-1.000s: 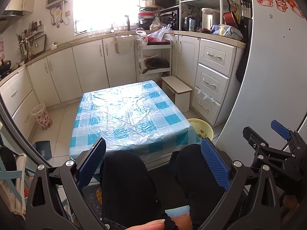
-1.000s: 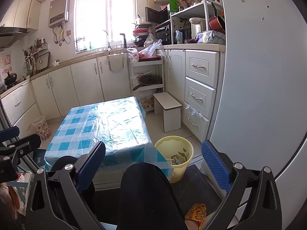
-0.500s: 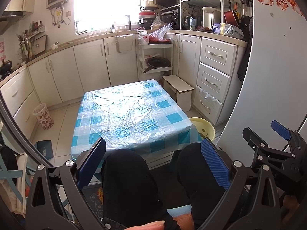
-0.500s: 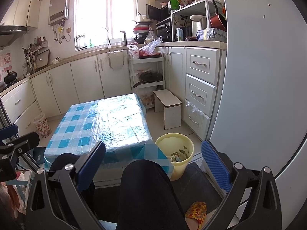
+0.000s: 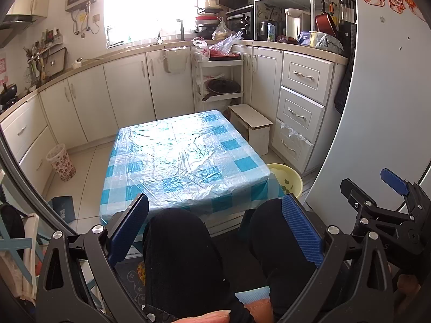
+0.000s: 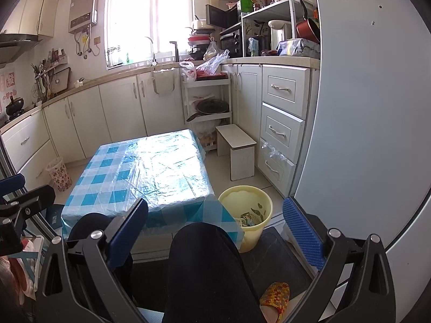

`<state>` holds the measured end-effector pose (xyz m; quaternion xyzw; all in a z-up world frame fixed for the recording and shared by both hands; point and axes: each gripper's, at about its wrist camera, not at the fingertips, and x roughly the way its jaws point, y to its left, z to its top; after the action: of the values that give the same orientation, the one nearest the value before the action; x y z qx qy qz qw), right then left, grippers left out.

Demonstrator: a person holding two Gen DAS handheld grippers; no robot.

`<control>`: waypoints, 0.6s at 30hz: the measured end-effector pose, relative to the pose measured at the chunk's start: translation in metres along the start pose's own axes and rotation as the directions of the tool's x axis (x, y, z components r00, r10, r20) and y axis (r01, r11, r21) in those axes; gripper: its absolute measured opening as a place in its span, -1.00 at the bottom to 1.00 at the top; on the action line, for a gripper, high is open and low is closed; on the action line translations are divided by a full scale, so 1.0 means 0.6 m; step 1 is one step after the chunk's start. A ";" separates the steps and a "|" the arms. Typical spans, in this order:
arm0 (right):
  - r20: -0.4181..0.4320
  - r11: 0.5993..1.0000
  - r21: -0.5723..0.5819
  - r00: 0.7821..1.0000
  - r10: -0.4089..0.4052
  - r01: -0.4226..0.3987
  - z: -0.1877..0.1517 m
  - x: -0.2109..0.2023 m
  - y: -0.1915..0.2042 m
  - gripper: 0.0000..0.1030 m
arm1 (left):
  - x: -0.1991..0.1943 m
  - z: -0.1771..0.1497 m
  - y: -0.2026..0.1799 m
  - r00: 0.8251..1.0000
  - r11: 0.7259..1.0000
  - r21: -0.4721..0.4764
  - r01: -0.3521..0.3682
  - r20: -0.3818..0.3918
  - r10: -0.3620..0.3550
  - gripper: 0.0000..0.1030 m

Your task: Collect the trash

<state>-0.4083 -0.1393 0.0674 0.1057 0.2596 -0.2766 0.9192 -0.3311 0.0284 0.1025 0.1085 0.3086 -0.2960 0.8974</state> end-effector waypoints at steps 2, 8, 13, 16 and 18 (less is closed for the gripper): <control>-0.001 1.000 -0.001 1.000 0.000 0.000 0.000 0.000 0.000 0.86 | 0.000 -0.003 0.002 1.000 1.000 -0.002 -0.001 -0.001 0.001 0.85; -0.009 1.000 -0.005 1.000 0.003 -0.003 -0.008 0.006 0.000 0.86 | 0.000 -0.004 0.003 1.000 1.000 0.000 -0.003 -0.001 0.003 0.85; -0.014 1.000 -0.009 1.000 0.006 -0.006 -0.009 0.009 -0.002 0.86 | 0.001 -0.006 0.006 1.000 1.000 -0.002 -0.002 -0.004 0.002 0.85; -0.017 1.000 -0.009 1.000 0.007 -0.008 -0.008 0.011 -0.003 0.86 | 0.002 -0.006 0.006 1.000 1.000 0.000 -0.004 -0.005 0.004 0.85; -0.019 1.000 -0.010 1.000 0.009 -0.009 -0.008 0.011 -0.004 0.86 | 0.001 -0.005 0.005 1.000 1.000 -0.001 -0.003 -0.005 0.003 0.85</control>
<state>-0.4067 -0.1427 0.0598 0.1048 0.2693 -0.2701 0.9184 -0.3302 0.0313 0.0997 0.1094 0.3106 -0.2945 0.8971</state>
